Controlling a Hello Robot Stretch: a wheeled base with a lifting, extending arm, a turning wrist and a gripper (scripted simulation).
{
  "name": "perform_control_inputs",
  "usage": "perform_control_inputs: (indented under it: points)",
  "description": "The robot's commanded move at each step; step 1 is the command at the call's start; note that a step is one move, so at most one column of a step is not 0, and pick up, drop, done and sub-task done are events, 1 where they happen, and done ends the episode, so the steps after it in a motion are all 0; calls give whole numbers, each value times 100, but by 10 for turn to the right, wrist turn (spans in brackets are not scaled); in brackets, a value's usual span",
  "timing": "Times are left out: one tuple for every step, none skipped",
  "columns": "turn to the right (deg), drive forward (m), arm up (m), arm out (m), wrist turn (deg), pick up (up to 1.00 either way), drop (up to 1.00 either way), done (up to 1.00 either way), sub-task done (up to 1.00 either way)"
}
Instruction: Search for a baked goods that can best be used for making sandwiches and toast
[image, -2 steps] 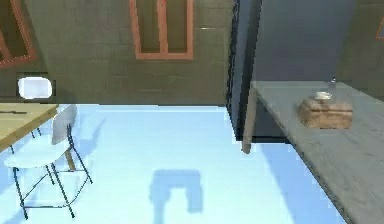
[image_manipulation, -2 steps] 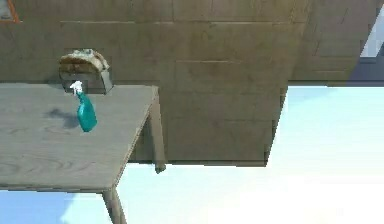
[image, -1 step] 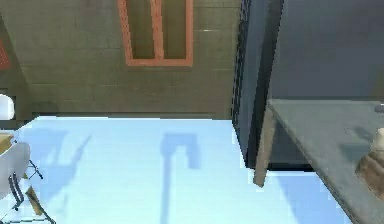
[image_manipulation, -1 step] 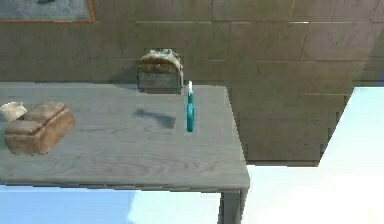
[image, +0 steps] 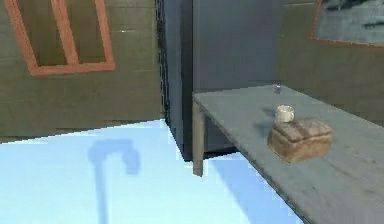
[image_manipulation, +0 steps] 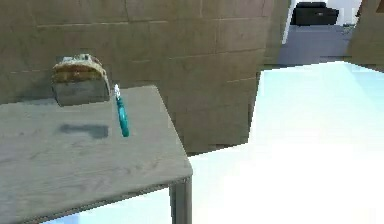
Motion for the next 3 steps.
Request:
perform_control_inputs:
  points:
    - [0,5,0,0,0,0,0,0,0]
    - [300,0,0,0,0,0,0,0,0]
    - [0,0,0,0,0,0,0,100,0]
